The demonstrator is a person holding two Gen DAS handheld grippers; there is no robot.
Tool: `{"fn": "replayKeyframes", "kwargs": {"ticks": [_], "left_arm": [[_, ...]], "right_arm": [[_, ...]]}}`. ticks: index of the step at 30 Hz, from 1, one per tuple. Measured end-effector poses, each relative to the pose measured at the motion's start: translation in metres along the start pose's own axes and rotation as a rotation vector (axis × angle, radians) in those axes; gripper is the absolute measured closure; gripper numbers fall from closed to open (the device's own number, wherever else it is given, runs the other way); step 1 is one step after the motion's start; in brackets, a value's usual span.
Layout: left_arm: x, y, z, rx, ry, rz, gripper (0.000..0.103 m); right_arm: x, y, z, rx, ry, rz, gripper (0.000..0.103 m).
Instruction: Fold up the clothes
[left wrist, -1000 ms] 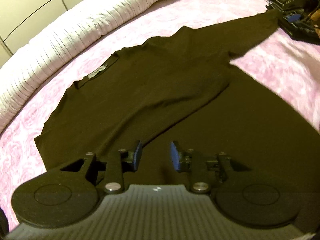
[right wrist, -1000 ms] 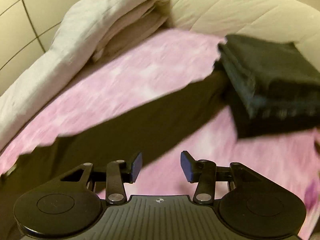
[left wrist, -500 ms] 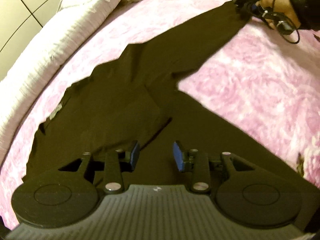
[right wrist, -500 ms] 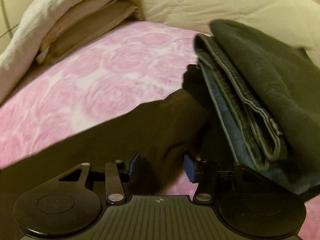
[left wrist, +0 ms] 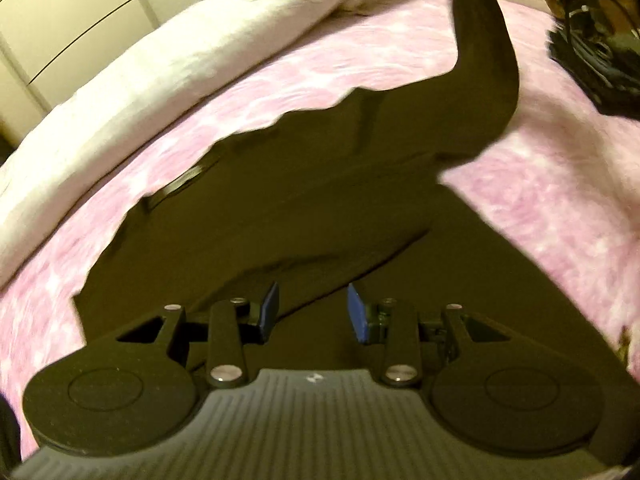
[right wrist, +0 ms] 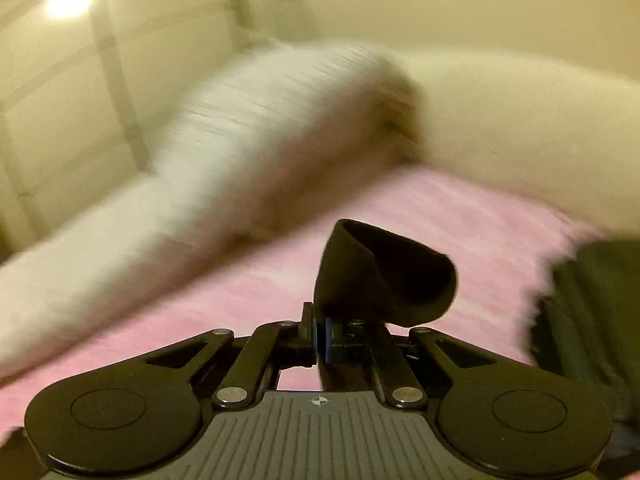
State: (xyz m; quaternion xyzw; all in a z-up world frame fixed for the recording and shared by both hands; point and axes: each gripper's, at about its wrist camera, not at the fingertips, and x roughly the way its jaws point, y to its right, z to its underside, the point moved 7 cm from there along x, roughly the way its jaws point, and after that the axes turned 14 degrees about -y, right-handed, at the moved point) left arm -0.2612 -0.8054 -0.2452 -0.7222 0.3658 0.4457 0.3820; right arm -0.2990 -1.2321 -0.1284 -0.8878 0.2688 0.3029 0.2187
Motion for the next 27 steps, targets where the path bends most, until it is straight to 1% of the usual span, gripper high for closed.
{"fn": "replayKeyframes", "kwargs": {"ticks": [1,3,5,8,10,12,14,16,17,20,22,23,24,26,27], "left_arm": [[-0.002,-0.014,0.011,-0.025,-0.002,-0.004,0.070],[-0.005,-0.039,0.036,-0.074,-0.007,-0.014,0.070],[-0.006,-0.063,0.069,-0.101,-0.028,-0.028,0.070],[-0.004,-0.101,0.121,-0.138,-0.070,-0.051,0.070],[-0.006,-0.128,0.154,-0.174,-0.087,-0.063,0.070],[-0.006,-0.152,0.184,-0.209,-0.107,-0.072,0.070],[-0.006,-0.174,0.212,-0.244,-0.130,-0.078,0.070],[-0.007,-0.193,0.230,-0.271,-0.132,-0.083,0.070],[-0.009,-0.201,0.234,-0.280,-0.125,-0.085,0.070],[-0.013,-0.222,0.241,-0.303,-0.100,-0.084,0.070],[-0.014,-0.232,0.241,-0.314,-0.084,-0.079,0.070],[-0.013,-0.234,0.241,-0.318,-0.077,-0.074,0.070],[-0.012,-0.236,0.242,-0.317,-0.075,-0.066,0.070],[-0.009,-0.237,0.244,-0.312,-0.071,-0.054,0.070],[-0.008,-0.237,0.244,-0.310,-0.068,-0.049,0.070]], "right_arm": [[-0.011,-0.043,0.005,-0.077,0.032,-0.055,0.100],[-0.037,-0.140,0.037,-0.272,0.089,-0.197,0.100],[-0.049,-0.223,0.092,-0.446,0.065,-0.341,0.100],[-0.031,-0.310,0.203,-0.656,-0.127,-0.482,0.100],[-0.012,-0.337,0.259,-0.703,-0.257,-0.468,0.100],[-0.002,-0.350,0.289,-0.702,-0.326,-0.432,0.100],[0.002,-0.360,0.299,-0.713,-0.337,-0.391,0.100],[0.005,-0.371,0.295,-0.719,-0.339,-0.355,0.100],[0.004,-0.379,0.288,-0.715,-0.325,-0.342,0.100],[-0.002,-0.397,0.257,-0.669,-0.215,-0.321,0.100],[-0.011,-0.415,0.232,-0.629,-0.131,-0.328,0.100],[-0.015,-0.425,0.229,-0.620,-0.110,-0.338,0.100],[-0.019,-0.438,0.233,-0.630,-0.106,-0.362,0.100],[-0.017,-0.460,0.253,-0.682,-0.131,-0.402,0.100],[-0.011,-0.472,0.271,-0.729,-0.180,-0.422,0.100]]}}
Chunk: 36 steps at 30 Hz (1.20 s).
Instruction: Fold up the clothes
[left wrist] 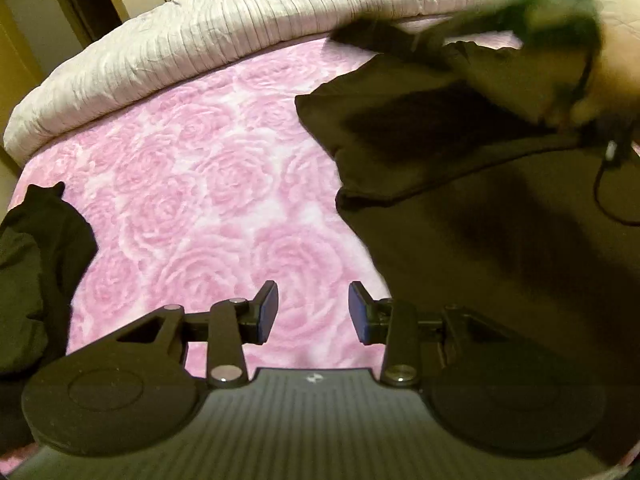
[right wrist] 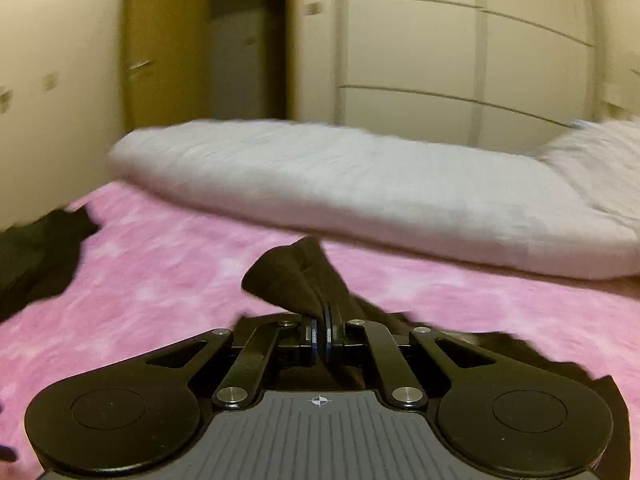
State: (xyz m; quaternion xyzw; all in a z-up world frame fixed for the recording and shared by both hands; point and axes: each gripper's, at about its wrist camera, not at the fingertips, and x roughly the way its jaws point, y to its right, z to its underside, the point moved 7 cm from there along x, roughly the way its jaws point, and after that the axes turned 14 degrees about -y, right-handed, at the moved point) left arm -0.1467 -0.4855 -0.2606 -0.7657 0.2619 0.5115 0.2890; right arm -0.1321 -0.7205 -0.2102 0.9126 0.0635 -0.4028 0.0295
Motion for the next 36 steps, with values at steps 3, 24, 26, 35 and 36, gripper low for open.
{"fn": "replayKeyframes", "kwargs": {"ticks": [3,24,26,35,36], "left_arm": [[0.003,0.001,-0.003,0.007,0.013,0.015,0.070],[0.100,0.095,-0.162,0.229,0.064,0.038,0.069],[0.116,0.099,-0.164,0.220,0.012,0.027,0.069],[0.117,0.124,-0.171,0.221,-0.019,-0.010,0.069],[0.117,0.127,-0.171,0.227,-0.022,-0.012,0.069]], "right_arm": [[0.043,-0.031,0.030,-0.089,-0.198,-0.020,0.092],[-0.048,0.254,0.138,0.370,-0.279,0.349,0.057],[-0.037,0.278,0.141,0.395,-0.309,0.314,0.052],[-0.028,0.356,0.165,0.388,-0.403,0.310,0.059],[-0.032,0.368,0.171,0.431,-0.414,0.311,0.060]]}}
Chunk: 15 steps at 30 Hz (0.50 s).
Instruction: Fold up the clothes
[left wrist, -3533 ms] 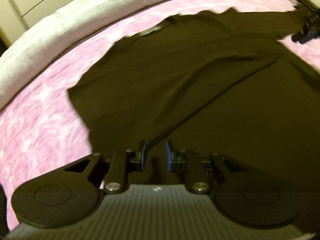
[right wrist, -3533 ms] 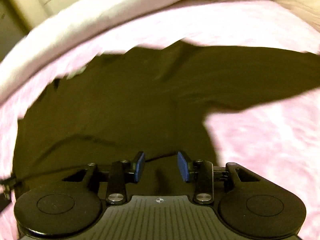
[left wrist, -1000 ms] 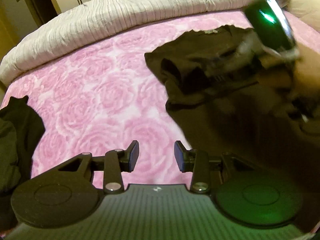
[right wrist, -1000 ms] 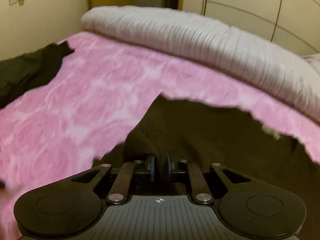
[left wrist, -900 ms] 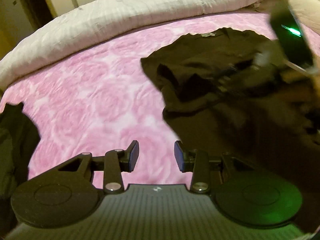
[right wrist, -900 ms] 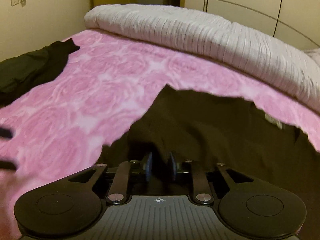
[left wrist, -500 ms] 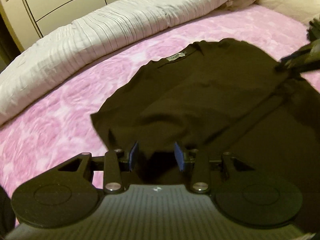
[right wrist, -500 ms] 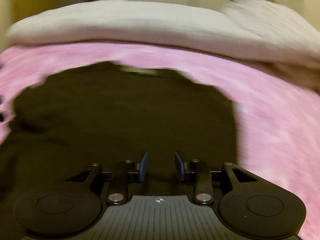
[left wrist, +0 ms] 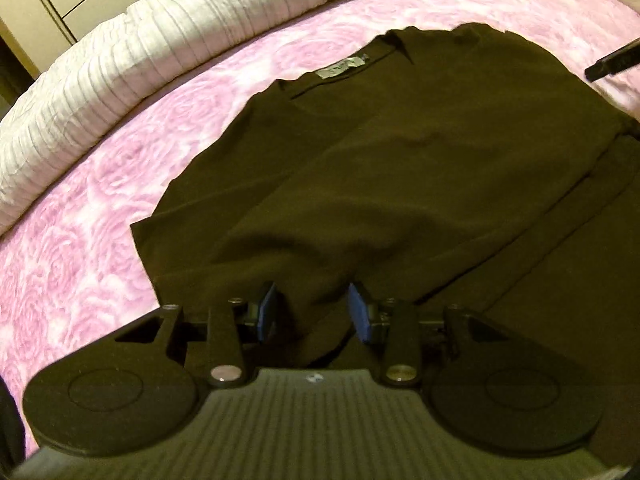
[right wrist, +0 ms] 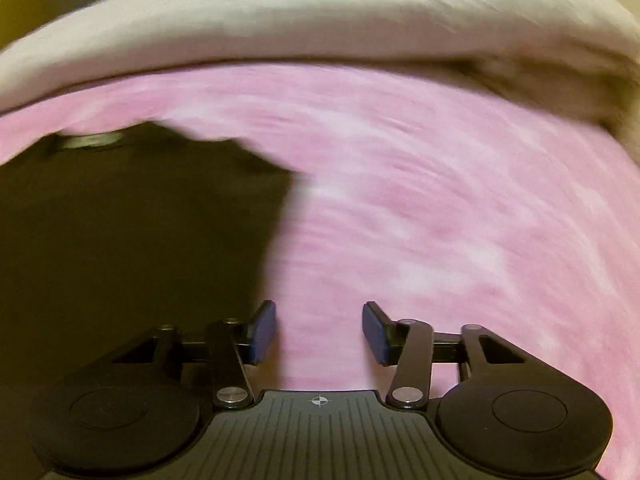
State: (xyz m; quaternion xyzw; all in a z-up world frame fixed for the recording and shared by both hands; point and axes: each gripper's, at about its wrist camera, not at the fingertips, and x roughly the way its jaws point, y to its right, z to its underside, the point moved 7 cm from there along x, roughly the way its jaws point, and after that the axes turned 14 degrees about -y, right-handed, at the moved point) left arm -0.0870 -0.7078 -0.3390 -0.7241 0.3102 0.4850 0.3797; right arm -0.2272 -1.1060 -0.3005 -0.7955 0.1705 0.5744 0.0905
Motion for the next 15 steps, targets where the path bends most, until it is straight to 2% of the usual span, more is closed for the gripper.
{"fn": "replayKeyframes", "kwargs": {"ticks": [2,3,6,9,12,15], "left_arm": [[0.000,0.003,-0.001,0.011,-0.005,-0.008,0.069],[0.000,0.004,-0.002,0.017,-0.005,-0.013,0.069],[-0.001,0.008,-0.003,0.041,-0.010,-0.016,0.068],[-0.001,0.008,-0.005,0.060,-0.009,-0.019,0.068],[0.000,0.007,-0.006,0.070,0.000,-0.023,0.068],[0.002,0.009,-0.006,0.077,0.013,-0.035,0.068]], "right_arm": [[-0.010,0.012,0.004,0.024,0.009,-0.049,0.060],[-0.022,0.011,0.010,-0.003,0.037,-0.056,0.060],[-0.050,-0.020,0.036,-0.170,0.092,-0.071,0.060],[-0.054,-0.062,0.071,-0.408,0.105,-0.010,0.059],[-0.036,-0.092,0.100,-0.596,0.109,0.092,0.058],[-0.030,-0.106,0.105,-0.670,0.207,0.178,0.058]]}}
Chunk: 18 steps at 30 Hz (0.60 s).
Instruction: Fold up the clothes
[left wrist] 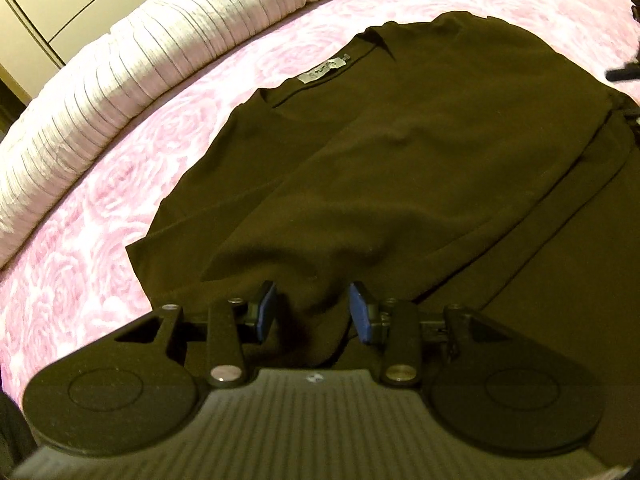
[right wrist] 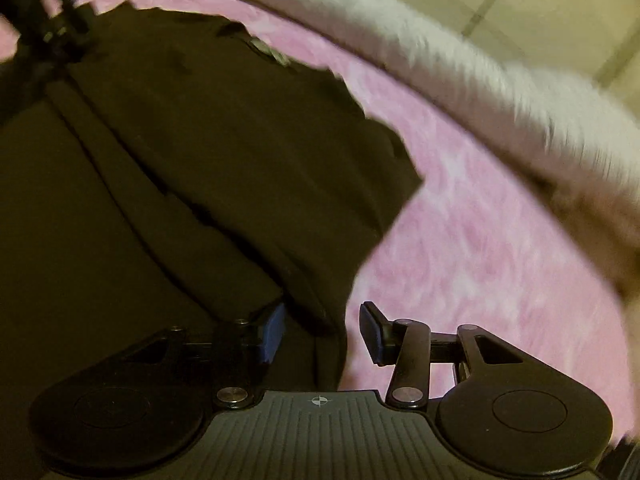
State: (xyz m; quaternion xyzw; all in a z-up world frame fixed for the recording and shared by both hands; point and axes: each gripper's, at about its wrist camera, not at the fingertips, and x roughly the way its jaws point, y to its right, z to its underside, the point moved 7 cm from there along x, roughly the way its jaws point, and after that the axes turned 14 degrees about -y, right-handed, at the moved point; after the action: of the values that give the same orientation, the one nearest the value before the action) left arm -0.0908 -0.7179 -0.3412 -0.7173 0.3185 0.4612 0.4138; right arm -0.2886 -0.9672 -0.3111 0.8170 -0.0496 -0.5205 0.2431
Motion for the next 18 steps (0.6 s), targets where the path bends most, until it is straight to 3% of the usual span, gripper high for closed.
{"fn": "replayKeyframes", "kwargs": {"ticks": [6,10,13,16,18], "left_arm": [[0.003,0.008,0.002,0.014,0.013,-0.026,0.068],[0.006,0.010,0.002,0.029,0.011,-0.028,0.068],[0.007,0.010,0.000,0.038,0.013,-0.026,0.068],[0.005,0.008,-0.001,0.032,0.023,-0.027,0.066],[0.000,0.005,-0.003,0.016,0.038,-0.021,0.066]], "right_arm": [[0.023,-0.005,-0.020,-0.093,0.125,0.162,0.058],[0.038,0.016,-0.017,-0.052,0.115,0.215,0.057],[0.043,0.037,-0.004,0.046,0.079,0.196,0.052],[0.041,0.038,-0.005,0.056,0.072,0.205,0.051],[0.043,0.048,-0.003,0.157,0.060,0.152,0.046]]}}
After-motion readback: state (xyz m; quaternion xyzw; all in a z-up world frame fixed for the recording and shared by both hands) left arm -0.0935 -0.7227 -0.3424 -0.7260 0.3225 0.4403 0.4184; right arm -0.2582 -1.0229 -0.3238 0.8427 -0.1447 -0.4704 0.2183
